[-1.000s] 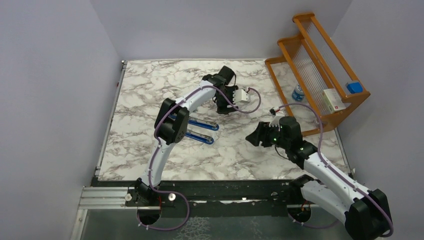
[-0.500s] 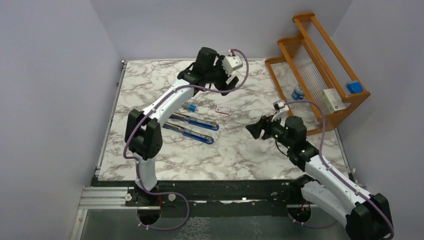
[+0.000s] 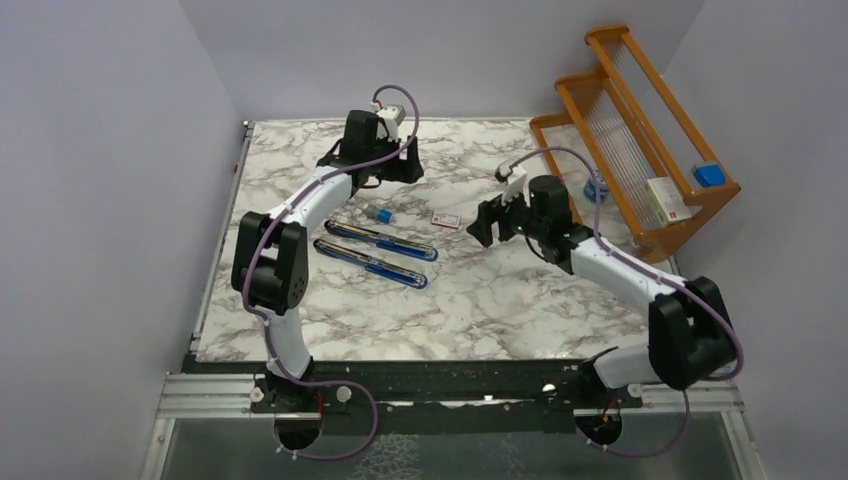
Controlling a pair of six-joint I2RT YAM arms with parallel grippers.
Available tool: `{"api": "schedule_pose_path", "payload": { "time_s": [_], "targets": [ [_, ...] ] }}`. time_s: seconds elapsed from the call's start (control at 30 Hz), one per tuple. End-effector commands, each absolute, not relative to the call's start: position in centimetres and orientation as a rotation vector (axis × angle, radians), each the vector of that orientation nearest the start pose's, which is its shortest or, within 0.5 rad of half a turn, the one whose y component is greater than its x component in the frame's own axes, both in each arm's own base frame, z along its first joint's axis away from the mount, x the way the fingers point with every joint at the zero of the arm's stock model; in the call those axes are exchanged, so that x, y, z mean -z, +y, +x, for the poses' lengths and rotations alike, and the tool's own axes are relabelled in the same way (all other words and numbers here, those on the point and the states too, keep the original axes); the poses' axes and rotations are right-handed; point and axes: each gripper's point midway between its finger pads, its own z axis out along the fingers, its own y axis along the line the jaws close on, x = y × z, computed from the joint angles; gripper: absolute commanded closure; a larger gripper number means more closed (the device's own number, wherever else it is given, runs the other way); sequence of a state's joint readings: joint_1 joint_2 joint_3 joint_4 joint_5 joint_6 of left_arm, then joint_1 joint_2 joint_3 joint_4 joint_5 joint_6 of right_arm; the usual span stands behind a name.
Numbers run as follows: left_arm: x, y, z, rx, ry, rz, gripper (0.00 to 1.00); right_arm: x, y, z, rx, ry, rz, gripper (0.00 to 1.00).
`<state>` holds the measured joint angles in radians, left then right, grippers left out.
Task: Load the staples into the stapler
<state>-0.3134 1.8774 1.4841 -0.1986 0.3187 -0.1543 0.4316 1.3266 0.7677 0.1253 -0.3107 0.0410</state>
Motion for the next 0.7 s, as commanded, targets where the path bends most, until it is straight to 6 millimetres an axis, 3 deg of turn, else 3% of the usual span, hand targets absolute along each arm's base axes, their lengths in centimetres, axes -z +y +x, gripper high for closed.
{"api": "schedule_pose_path", "payload": {
  "time_s": [0.0, 0.13, 0.33, 0.67],
  "targets": [
    [-19.3, -23.2, 48.0, 0.662, 2.082, 0.287, 0.13, -12.2, 23.2, 36.1, -0.586, 1.977, -0.828, 0.19],
    [-19.9, -23.0, 47.6, 0.671, 2.075, 0.252, 0.08, -9.8, 24.8, 38.7, -0.577, 1.977, -0.989, 0.16],
    [-19.8, -22.8, 47.2, 0.692, 2.100, 0.179, 0.06, -7.8, 27.2, 41.7, -0.612, 1.923, -1.155, 0.13],
    [-18.4, -23.0, 46.5, 0.713, 2.149, 0.169, 0.07, -3.7, 28.9, 43.7, -0.672, 1.950, -1.289, 0.12]
  ]
}}
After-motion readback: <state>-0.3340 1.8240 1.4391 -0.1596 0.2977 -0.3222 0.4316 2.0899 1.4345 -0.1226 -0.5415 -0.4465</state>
